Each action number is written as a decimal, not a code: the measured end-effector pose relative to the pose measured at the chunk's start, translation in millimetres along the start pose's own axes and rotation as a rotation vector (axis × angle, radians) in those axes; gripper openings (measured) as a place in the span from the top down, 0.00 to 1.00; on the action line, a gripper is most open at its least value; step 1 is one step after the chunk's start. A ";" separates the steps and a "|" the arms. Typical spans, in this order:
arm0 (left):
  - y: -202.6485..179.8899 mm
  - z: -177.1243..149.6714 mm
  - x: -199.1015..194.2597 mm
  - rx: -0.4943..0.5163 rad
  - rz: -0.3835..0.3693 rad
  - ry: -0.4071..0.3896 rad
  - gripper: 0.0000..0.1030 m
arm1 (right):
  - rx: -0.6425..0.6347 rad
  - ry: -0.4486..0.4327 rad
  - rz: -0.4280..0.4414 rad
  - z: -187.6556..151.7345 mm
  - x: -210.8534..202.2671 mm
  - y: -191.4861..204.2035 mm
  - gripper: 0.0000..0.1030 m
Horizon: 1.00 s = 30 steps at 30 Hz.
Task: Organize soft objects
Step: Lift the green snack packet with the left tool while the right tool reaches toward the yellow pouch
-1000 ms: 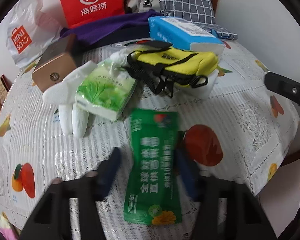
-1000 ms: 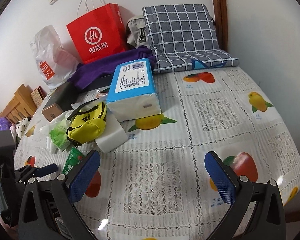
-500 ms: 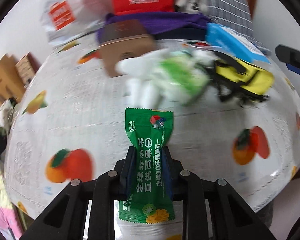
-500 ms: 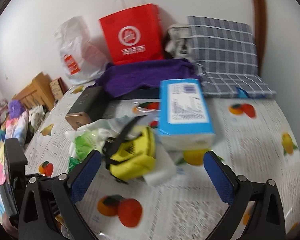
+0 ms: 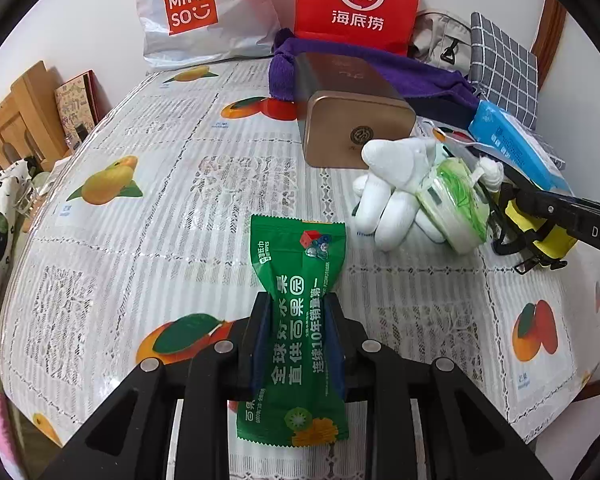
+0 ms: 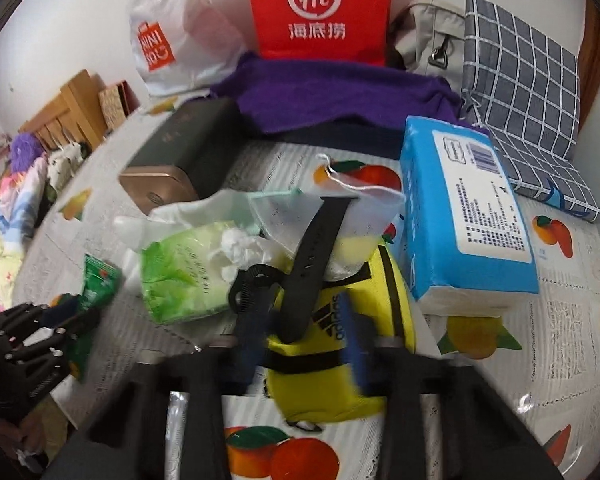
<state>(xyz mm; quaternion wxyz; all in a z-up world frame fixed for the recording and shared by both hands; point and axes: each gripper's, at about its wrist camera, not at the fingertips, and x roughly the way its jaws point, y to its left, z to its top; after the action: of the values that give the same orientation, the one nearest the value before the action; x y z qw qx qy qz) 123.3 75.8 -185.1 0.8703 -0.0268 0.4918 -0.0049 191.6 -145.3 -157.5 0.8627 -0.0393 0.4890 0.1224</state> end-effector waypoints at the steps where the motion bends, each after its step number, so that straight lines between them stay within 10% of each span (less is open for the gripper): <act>1: 0.1 0.4 0.9 -0.001 -0.004 -0.004 0.75 | -0.005 -0.012 -0.001 -0.9 -1.9 -0.3 0.80; 6: 2.8 0.3 0.9 -0.021 -0.021 -0.011 0.75 | 0.002 -0.041 0.007 -3.7 -13.8 -3.3 0.95; 30: -3.9 -7.1 -6.0 -0.070 0.025 0.010 0.76 | 0.102 -0.213 -0.002 -93.5 -134.2 -86.2 0.97</act>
<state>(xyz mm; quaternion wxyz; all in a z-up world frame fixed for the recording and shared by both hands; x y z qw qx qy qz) 114.2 71.8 -183.4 0.8663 -0.0510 0.4963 0.0229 69.2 -269.4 -96.0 0.9108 0.0175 0.4003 0.0998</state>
